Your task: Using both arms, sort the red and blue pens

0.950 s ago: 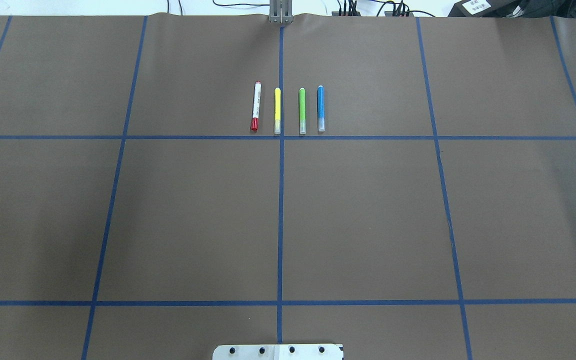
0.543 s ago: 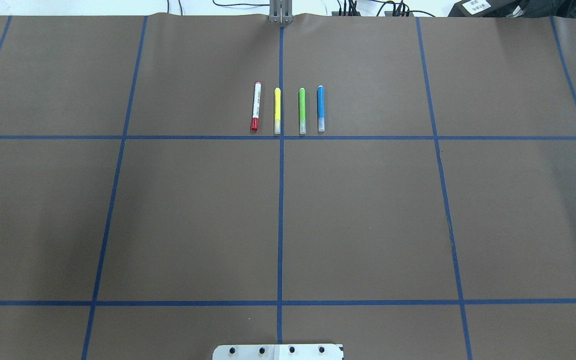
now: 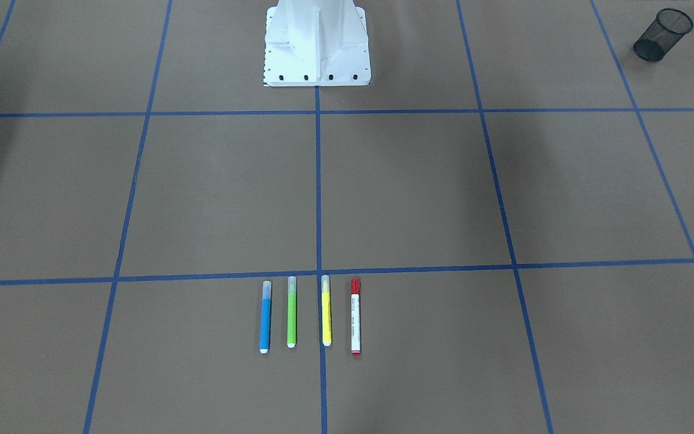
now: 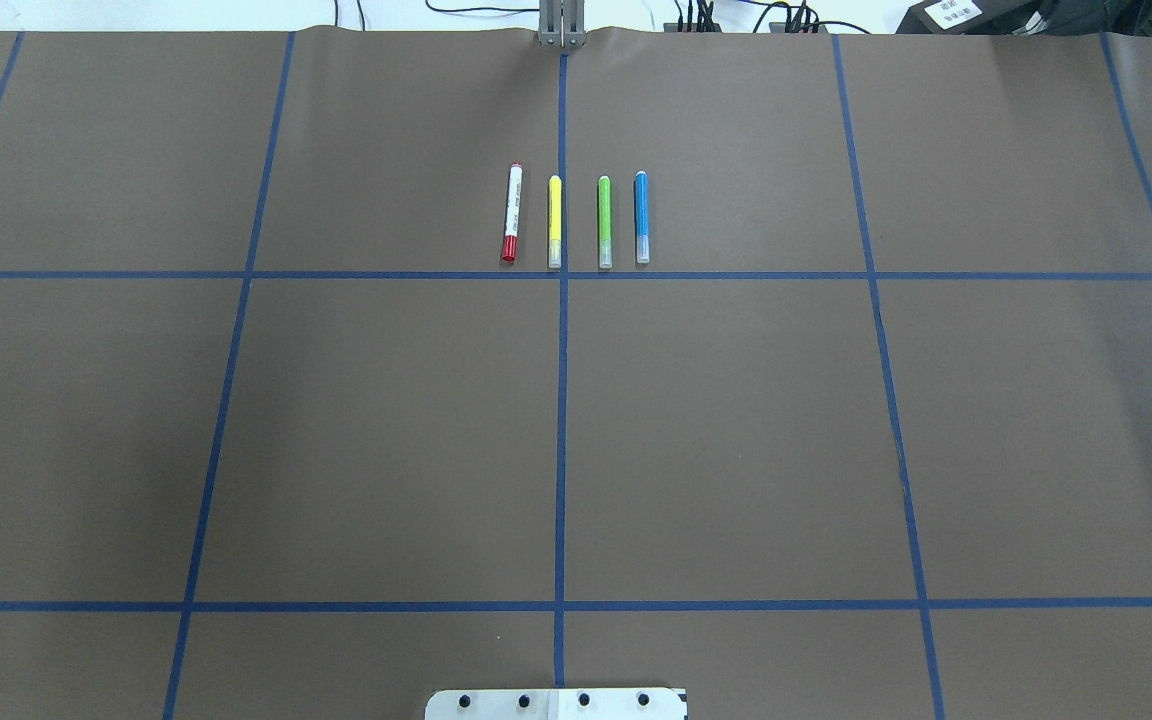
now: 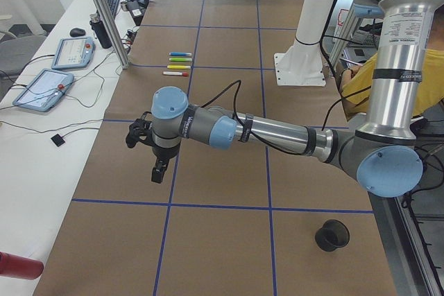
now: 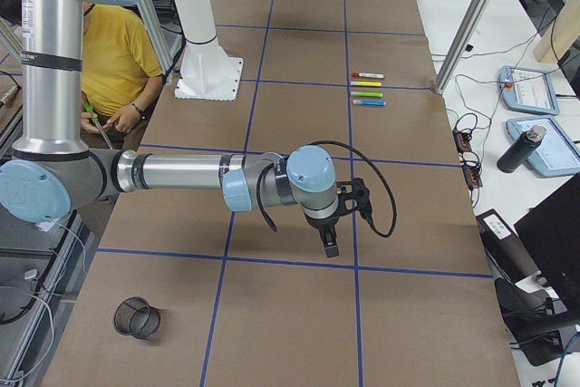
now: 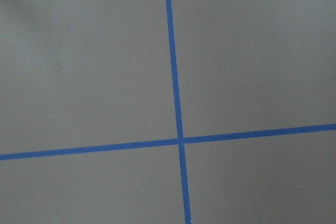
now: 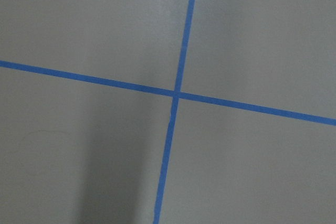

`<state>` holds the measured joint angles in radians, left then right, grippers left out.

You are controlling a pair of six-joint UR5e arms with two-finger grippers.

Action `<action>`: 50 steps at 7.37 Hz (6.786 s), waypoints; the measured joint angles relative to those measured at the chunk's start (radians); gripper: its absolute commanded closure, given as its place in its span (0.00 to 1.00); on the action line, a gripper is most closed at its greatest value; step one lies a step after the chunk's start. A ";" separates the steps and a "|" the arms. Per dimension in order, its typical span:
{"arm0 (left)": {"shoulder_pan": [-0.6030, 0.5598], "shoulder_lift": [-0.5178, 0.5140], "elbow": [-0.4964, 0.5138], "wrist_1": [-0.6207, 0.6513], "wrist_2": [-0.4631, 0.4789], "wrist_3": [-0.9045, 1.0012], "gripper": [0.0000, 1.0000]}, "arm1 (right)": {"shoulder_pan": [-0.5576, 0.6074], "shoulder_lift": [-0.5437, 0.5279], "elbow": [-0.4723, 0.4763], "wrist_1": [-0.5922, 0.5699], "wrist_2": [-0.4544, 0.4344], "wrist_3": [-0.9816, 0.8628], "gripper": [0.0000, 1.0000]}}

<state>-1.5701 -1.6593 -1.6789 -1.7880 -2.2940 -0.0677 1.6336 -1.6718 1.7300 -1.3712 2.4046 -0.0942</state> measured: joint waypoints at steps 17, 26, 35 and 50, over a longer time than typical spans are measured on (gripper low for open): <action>0.619 -0.382 -0.015 -0.163 0.266 -1.109 0.00 | -0.462 0.313 0.073 0.062 -0.285 0.792 0.00; 0.828 -0.843 0.519 -0.026 0.394 -0.910 0.05 | -0.511 0.316 0.075 0.070 -0.324 0.817 0.00; 0.884 -0.925 0.716 -0.176 0.398 -0.974 0.54 | -0.522 0.315 0.064 0.071 -0.349 0.817 0.00; 0.879 -0.907 0.560 -0.117 0.406 -1.075 1.00 | -0.531 0.312 0.062 0.072 -0.361 0.817 0.00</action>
<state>-0.6907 -2.5658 -1.1188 -1.9045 -1.8883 -1.1428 1.1030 -1.3602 1.7919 -1.2993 2.0432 0.7225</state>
